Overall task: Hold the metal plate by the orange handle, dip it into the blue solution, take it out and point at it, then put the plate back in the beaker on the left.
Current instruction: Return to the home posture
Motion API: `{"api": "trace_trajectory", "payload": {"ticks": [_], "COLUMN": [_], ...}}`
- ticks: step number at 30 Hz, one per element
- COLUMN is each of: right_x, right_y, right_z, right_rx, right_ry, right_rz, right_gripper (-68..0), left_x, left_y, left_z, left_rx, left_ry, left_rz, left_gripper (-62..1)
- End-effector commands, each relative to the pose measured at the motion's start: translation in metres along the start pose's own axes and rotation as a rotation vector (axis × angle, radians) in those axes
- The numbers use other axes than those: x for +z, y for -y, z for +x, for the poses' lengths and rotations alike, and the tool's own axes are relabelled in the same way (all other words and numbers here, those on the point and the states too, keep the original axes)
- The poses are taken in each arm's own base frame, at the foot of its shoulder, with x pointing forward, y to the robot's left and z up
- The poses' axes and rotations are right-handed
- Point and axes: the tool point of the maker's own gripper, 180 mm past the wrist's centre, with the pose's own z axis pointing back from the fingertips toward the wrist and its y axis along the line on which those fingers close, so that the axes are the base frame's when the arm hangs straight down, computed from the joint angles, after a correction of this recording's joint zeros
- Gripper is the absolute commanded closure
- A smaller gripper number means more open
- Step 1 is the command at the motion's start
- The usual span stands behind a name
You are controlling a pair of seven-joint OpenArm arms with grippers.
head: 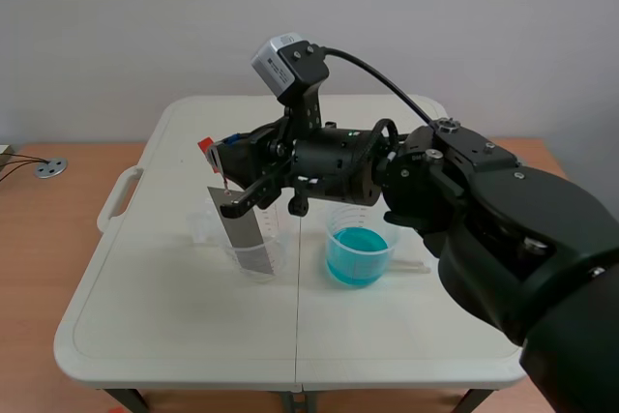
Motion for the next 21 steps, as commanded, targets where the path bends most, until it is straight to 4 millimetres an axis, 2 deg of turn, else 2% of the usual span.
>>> {"api": "trace_trajectory", "payload": {"ticks": [1,3,7,10,14,19,20,21], "right_x": [-0.004,-0.004,-0.002,0.001,0.008,0.019,0.021,0.022], "right_y": [0.001,0.001,0.004,0.007,0.016,0.031,0.034,0.036], "right_z": [0.015,0.016,0.015,0.014,0.015,0.022,0.023,0.024], "right_rx": [0.014,0.016,0.019,0.024,0.028,0.031,0.032,0.031], "right_ry": [0.034,0.035,0.031,0.031,0.033,0.063,0.067,0.071], "right_rz": [0.006,0.005,0.001,-0.005,-0.029,-0.071,-0.079,-0.087], "right_gripper": [-6.8,-9.9,-11.4,-17.8,-25.1,-29.3,-30.1,-31.0], "left_x": [0.002,0.003,0.003,0.003,0.003,0.003,0.003,0.003], "left_y": [0.000,0.001,0.001,0.000,0.000,0.000,0.000,0.000], "left_z": [0.000,0.000,0.000,0.000,-0.001,-0.001,0.000,0.000], "left_rx": [0.008,0.008,0.008,0.008,0.008,0.008,0.007,0.007], "left_ry": [0.006,0.006,0.005,0.004,0.003,0.004,0.004,0.004], "left_rz": [0.000,0.000,0.000,0.000,0.000,0.000,0.000,0.000], "left_gripper": [-1.6,-1.6,-1.6,-1.6,-1.6,-1.7,-2.2,-5.5]}}
